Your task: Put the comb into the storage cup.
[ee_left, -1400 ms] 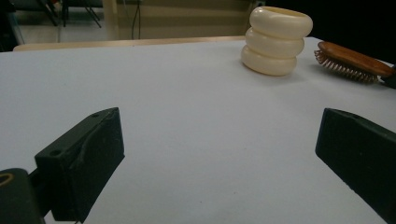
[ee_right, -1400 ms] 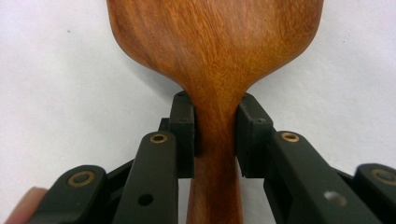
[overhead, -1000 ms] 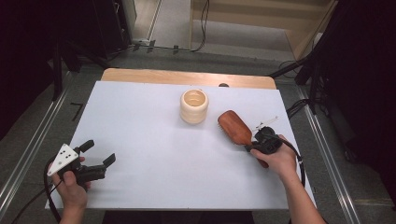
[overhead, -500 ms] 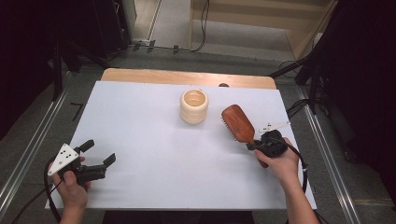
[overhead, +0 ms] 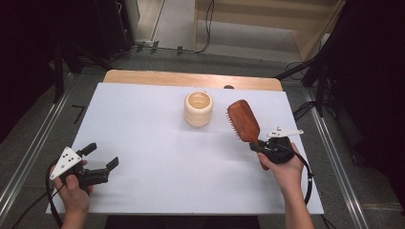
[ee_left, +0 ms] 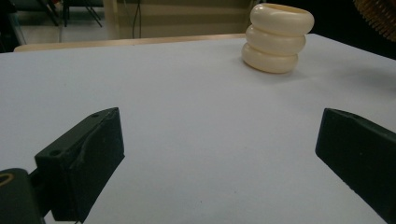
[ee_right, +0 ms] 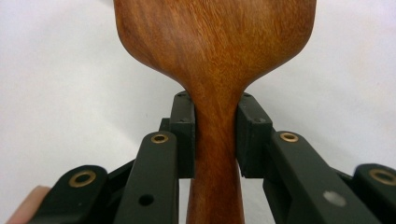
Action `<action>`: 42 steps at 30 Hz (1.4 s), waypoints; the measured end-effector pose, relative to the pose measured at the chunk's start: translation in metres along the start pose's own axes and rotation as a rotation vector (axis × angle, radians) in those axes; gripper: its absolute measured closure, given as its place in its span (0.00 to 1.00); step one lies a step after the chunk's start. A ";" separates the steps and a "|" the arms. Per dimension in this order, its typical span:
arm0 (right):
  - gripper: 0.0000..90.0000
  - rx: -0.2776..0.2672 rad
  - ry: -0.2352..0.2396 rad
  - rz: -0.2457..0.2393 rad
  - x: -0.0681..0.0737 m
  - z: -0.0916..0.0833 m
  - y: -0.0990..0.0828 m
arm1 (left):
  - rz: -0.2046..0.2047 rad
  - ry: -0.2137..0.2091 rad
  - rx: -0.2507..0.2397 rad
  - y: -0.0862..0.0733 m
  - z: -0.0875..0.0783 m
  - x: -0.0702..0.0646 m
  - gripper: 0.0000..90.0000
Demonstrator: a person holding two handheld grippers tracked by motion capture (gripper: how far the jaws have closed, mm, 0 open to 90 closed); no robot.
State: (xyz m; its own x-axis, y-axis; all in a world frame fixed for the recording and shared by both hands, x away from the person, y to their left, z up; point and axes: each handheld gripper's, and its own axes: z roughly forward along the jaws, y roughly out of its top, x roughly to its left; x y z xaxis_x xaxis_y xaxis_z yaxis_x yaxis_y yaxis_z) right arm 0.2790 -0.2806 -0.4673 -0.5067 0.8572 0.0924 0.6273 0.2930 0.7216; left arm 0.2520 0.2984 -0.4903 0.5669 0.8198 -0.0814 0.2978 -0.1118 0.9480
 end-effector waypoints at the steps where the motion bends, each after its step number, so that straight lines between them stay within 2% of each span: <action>1: 0.78 -0.014 -0.002 -0.006 0.001 -0.001 0.000 | 0.001 0.000 -0.001 0.000 0.000 0.000 0.02; 10: 0.78 -0.115 -0.010 -0.010 0.011 -0.002 -0.005 | 0.012 0.009 -0.007 0.000 -0.001 -0.002 0.02; 14: 0.78 -0.155 -0.003 0.001 0.014 0.000 -0.010 | -0.008 -0.005 -0.015 0.001 -0.001 0.000 0.02; 18: 0.78 -0.166 -0.002 -0.014 0.017 0.002 -0.013 | 0.004 -0.005 -0.010 0.001 0.000 0.000 0.02; 22: 0.78 -0.198 0.020 0.010 0.019 0.004 -0.014 | 0.002 -0.022 0.003 0.002 0.002 -0.001 0.02; 29: 0.78 -0.218 0.034 0.008 0.025 0.011 -0.014 | 0.043 -0.024 0.041 0.004 0.006 -0.005 0.02; 31: 0.78 -0.224 0.052 0.011 0.027 0.012 -0.013 | 0.046 -0.031 0.049 0.004 0.006 -0.006 0.02; 33: 0.78 -0.235 0.064 0.005 0.030 0.014 -0.013 | 0.026 -0.041 0.047 0.004 0.007 -0.006 0.02; 42: 0.78 -0.266 0.058 -0.003 0.039 0.015 -0.012 | 0.040 -0.066 0.062 0.006 0.014 -0.020 0.02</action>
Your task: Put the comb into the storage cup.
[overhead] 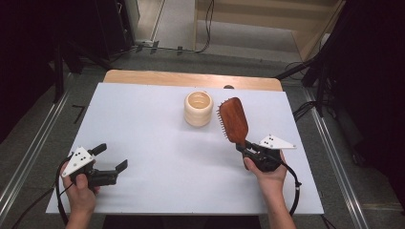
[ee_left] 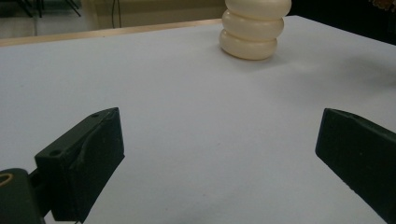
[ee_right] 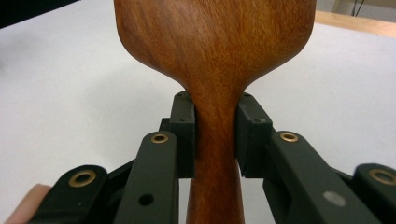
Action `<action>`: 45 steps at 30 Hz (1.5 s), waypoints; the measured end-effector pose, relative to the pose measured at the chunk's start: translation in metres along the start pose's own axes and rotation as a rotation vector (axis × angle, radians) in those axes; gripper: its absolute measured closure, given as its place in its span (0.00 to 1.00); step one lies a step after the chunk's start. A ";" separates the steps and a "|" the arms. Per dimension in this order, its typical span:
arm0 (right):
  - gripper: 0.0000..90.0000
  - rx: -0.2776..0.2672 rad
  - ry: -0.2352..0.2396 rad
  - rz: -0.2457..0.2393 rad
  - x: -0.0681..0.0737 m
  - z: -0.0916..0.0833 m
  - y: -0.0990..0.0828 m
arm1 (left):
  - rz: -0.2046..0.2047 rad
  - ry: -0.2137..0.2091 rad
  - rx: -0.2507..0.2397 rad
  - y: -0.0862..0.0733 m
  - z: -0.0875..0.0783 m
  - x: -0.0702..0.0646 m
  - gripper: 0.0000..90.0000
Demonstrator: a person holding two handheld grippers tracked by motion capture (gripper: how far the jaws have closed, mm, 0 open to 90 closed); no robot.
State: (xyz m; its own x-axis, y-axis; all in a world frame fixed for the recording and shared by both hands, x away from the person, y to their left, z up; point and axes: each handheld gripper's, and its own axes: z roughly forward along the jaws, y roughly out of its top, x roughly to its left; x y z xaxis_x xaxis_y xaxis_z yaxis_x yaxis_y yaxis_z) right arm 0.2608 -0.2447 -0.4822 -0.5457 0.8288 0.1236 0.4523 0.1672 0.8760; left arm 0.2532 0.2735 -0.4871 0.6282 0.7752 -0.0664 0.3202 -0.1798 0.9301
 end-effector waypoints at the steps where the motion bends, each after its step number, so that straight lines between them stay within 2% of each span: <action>1: 0.78 -0.004 0.000 -0.001 0.001 0.000 0.000 | -0.006 -0.014 -0.006 0.001 0.001 -0.002 0.02; 3: 0.78 -0.011 0.009 -0.004 0.002 -0.001 0.001 | -0.012 -0.031 -0.005 0.003 0.004 -0.008 0.02; 12: 0.78 -0.025 0.026 -0.019 0.010 0.000 0.003 | 0.035 -0.081 -0.020 0.016 0.015 -0.036 0.02; 18: 0.78 -0.033 0.037 -0.010 0.014 0.000 0.003 | 0.042 -0.114 -0.035 0.023 0.023 -0.046 0.02; 35: 0.78 -0.038 0.045 -0.037 0.025 0.004 0.002 | 0.089 -0.210 -0.056 0.055 0.058 -0.082 0.01; 43: 0.78 -0.045 0.044 -0.055 0.031 0.007 0.002 | 0.091 -0.292 -0.052 0.065 0.074 -0.093 0.01; 45: 0.78 -0.044 0.041 -0.055 0.034 0.008 0.002 | 0.091 -0.294 -0.049 0.066 0.078 -0.096 0.01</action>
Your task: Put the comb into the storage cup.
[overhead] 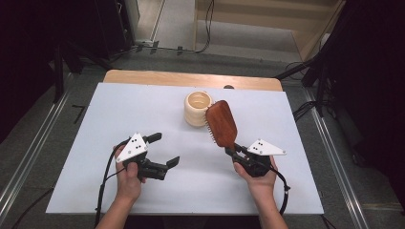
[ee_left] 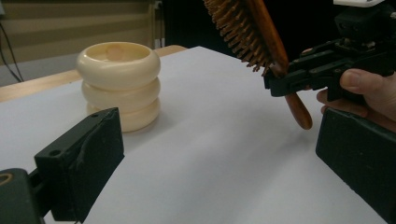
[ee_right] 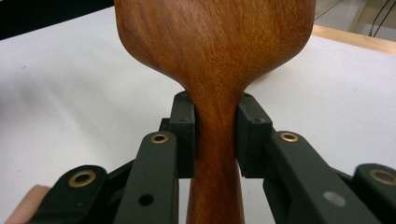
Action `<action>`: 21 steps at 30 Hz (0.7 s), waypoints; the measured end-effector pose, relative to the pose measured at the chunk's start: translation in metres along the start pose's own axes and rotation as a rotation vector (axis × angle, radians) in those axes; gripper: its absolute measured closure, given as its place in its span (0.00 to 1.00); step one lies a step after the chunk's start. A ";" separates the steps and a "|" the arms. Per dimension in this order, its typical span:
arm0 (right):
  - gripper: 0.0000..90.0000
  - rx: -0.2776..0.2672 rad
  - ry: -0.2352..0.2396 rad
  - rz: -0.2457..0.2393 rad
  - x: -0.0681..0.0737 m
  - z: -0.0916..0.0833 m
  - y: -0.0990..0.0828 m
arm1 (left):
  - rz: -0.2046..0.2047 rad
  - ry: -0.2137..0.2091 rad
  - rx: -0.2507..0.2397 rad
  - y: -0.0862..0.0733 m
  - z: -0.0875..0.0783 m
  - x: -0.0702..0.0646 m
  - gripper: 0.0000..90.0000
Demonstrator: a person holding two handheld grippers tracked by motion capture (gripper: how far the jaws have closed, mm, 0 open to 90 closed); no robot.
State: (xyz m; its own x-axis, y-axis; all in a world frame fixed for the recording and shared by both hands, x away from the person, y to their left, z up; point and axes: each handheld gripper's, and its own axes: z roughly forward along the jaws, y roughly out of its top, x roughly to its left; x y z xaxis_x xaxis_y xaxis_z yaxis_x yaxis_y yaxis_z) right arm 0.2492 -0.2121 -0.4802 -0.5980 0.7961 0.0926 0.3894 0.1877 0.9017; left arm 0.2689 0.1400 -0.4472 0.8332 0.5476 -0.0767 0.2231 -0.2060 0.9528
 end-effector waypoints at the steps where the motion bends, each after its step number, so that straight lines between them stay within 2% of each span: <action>1: 0.78 -0.001 -0.001 -0.003 0.001 0.000 0.000 | -0.001 -0.011 -0.004 0.001 0.002 -0.001 0.02; 10: 0.78 -0.008 0.009 -0.021 0.010 0.004 0.000 | -0.028 -0.041 -0.041 0.010 0.014 -0.012 0.02; 14: 0.78 -0.013 0.013 -0.030 0.014 0.006 0.001 | -0.030 -0.049 -0.043 0.013 0.020 -0.014 0.02; 21: 0.78 -0.015 0.022 -0.048 0.022 0.010 0.000 | -0.058 -0.069 -0.053 0.016 0.029 -0.018 0.02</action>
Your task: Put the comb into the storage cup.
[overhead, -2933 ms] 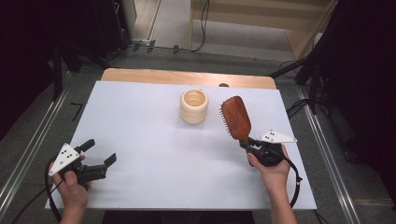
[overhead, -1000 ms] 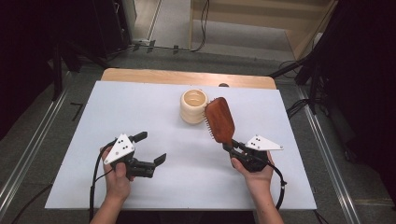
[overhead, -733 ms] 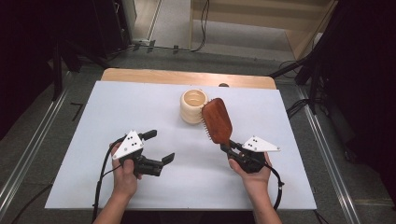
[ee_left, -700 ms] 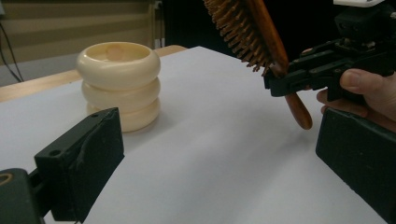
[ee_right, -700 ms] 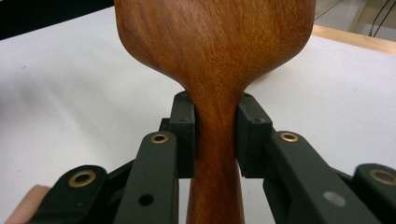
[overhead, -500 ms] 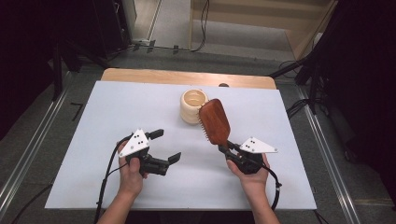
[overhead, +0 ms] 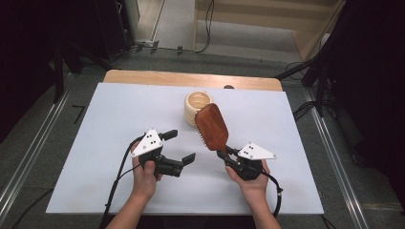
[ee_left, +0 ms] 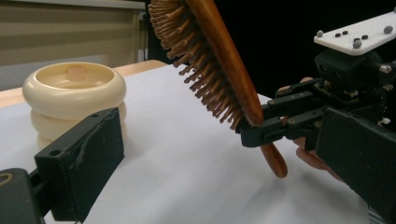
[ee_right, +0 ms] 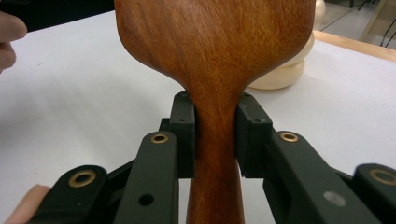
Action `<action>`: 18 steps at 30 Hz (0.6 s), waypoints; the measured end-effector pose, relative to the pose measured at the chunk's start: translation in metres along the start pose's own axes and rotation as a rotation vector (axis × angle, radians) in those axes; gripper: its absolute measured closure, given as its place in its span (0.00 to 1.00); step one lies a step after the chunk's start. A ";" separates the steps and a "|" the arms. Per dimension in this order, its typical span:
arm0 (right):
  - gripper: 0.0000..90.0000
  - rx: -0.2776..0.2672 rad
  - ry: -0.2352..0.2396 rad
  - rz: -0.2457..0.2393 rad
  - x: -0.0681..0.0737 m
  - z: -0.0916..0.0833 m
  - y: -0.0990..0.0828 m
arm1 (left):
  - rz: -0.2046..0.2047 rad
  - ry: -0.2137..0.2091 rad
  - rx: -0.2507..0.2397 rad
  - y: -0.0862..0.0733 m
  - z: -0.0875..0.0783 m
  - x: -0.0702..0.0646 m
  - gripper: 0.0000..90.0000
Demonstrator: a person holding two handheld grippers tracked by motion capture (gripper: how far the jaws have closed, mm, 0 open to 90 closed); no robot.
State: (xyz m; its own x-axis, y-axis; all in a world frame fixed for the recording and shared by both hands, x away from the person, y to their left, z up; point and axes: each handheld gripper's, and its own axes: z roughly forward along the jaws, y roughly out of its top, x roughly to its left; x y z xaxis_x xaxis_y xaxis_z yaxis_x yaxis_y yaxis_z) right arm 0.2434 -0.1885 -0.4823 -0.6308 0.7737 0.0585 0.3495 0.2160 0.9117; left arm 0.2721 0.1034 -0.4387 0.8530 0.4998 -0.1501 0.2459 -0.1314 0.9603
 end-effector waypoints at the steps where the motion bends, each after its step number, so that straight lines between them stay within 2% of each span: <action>1: 0.78 0.000 0.003 -0.002 0.001 0.001 0.000 | -0.001 -0.004 -0.002 0.000 0.001 0.000 0.02; 18: 0.78 -0.028 0.044 -0.052 0.023 0.008 0.003 | -0.035 -0.009 0.004 0.011 0.021 -0.007 0.02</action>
State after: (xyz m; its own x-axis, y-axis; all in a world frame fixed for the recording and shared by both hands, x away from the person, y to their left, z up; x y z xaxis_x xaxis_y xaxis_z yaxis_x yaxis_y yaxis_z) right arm 0.2353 -0.1658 -0.4816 -0.6777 0.7348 0.0276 0.2957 0.2380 0.9251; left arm 0.2780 0.0805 -0.4318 0.8480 0.4965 -0.1856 0.2776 -0.1177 0.9535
